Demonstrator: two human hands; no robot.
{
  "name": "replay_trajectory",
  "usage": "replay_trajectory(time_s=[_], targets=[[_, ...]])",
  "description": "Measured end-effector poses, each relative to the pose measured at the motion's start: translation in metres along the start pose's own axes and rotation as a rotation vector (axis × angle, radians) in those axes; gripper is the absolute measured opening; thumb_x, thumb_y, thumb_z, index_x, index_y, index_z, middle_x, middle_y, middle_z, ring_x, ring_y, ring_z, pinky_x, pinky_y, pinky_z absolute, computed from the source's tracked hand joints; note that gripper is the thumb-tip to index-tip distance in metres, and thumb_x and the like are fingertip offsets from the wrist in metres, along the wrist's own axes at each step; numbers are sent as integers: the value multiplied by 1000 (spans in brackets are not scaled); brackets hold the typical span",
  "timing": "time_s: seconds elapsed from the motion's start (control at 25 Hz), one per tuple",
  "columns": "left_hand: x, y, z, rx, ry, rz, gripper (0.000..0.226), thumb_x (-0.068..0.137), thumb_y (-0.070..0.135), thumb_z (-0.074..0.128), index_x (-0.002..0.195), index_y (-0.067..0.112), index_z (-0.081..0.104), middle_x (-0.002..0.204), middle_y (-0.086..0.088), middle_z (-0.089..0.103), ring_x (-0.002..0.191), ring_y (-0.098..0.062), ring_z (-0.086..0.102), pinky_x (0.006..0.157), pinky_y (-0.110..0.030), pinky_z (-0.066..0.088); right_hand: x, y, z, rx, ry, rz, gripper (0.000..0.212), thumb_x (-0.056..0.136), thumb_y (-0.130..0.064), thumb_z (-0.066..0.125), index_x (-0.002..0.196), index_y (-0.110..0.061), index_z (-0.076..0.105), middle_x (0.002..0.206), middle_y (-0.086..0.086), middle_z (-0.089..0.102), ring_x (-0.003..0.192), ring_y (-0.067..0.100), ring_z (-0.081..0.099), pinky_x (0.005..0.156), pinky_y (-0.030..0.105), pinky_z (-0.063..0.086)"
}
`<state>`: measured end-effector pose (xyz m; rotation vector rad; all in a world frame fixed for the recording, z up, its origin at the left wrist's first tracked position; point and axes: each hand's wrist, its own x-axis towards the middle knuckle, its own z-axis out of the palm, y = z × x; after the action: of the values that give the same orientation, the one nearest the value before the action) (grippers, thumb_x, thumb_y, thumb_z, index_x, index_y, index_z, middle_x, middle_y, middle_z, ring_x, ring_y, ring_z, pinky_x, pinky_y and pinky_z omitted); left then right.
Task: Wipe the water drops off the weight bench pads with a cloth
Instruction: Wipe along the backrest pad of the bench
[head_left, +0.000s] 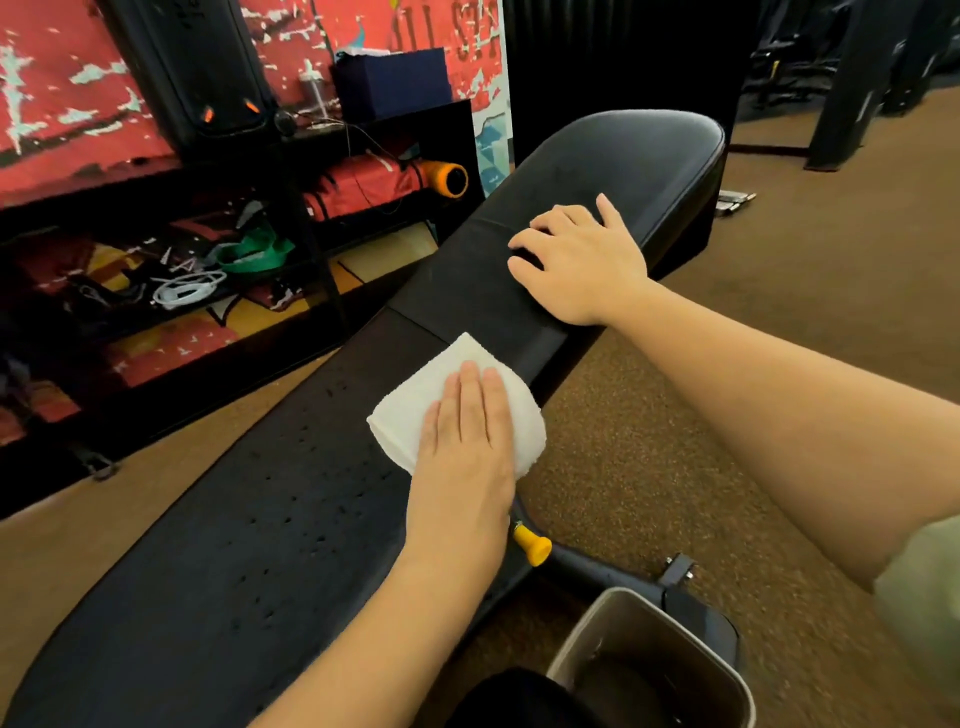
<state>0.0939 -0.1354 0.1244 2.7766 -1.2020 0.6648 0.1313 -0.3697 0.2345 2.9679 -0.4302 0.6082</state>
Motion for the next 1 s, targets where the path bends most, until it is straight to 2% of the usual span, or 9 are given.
replay_trajectory(time_s=[0.12, 0.2, 0.36, 0.48, 0.56, 0.64, 0.72, 0.88, 1.0], targets=[[27, 5, -13, 23, -74, 5, 112, 93, 34, 74, 165, 2, -5, 172, -27, 10, 159, -40, 18, 126, -49, 28, 1, -1, 0, -8, -2, -4, 56, 104, -57, 19, 146, -37, 49, 158, 1, 43, 153, 26, 24, 125, 59, 2], [31, 16, -17, 45, -66, -45, 105, 101, 37, 62, 162, 5, -17, 173, -26, 1, 160, -41, 11, 127, -49, 25, 0, -2, 0, -17, -4, -2, 56, 104, -59, 19, 147, -37, 48, 158, 0, 42, 153, 26, 25, 125, 60, 2], [-8, 7, -2, 156, 23, 58, 79, 101, 25, 34, 162, -6, -6, 170, -32, 11, 157, -45, 23, 124, -50, 29, 0, -1, 0, -12, -8, 4, 57, 103, -59, 18, 148, -38, 47, 160, 0, 41, 153, 26, 24, 125, 59, 1], [-24, -9, 3, 109, -15, 118, 74, 97, 23, 32, 162, -9, 13, 166, -34, 23, 153, -46, 31, 121, -50, 36, -2, -2, 0, -12, 7, 9, 58, 104, -59, 18, 148, -38, 48, 160, 0, 41, 153, 26, 25, 125, 58, 3], [-10, -6, -5, 61, -38, 70, 76, 94, 28, 37, 160, -8, 24, 163, -33, 31, 150, -45, 38, 119, -48, 39, -2, -2, 1, -25, 5, 7, 57, 104, -59, 19, 149, -37, 47, 160, 0, 41, 153, 27, 25, 125, 57, 5], [11, 0, -13, 12, -52, 19, 81, 94, 32, 40, 161, -8, 20, 166, -33, 26, 154, -43, 31, 123, -47, 32, -1, -2, 1, -36, 1, -3, 57, 104, -59, 19, 149, -37, 46, 160, 0, 40, 153, 27, 26, 125, 57, 6], [21, 7, -18, -57, -126, -73, 84, 92, 34, 31, 162, -8, 12, 168, -33, 18, 157, -42, 23, 126, -47, 24, -1, -4, 0, -47, -10, -7, 58, 103, -60, 20, 150, -37, 44, 161, 0, 39, 153, 27, 25, 125, 57, 7], [-10, 16, -9, -59, -87, -120, 69, 93, 17, 44, 156, -7, 35, 158, -35, 40, 145, -45, 46, 118, -51, 43, 1, -3, -3, -124, -119, -21, 62, 103, -61, 17, 159, -36, 29, 169, -4, 23, 157, 22, 13, 125, 58, 2], [-19, 5, -13, -135, -138, -146, 84, 90, 23, 63, 160, -7, 28, 163, -34, 31, 151, -46, 35, 123, -52, 34, 12, -12, -7, -189, -212, -21, 64, 104, -58, 13, 163, -33, 17, 171, -2, 12, 158, 25, 6, 123, 63, -1]])
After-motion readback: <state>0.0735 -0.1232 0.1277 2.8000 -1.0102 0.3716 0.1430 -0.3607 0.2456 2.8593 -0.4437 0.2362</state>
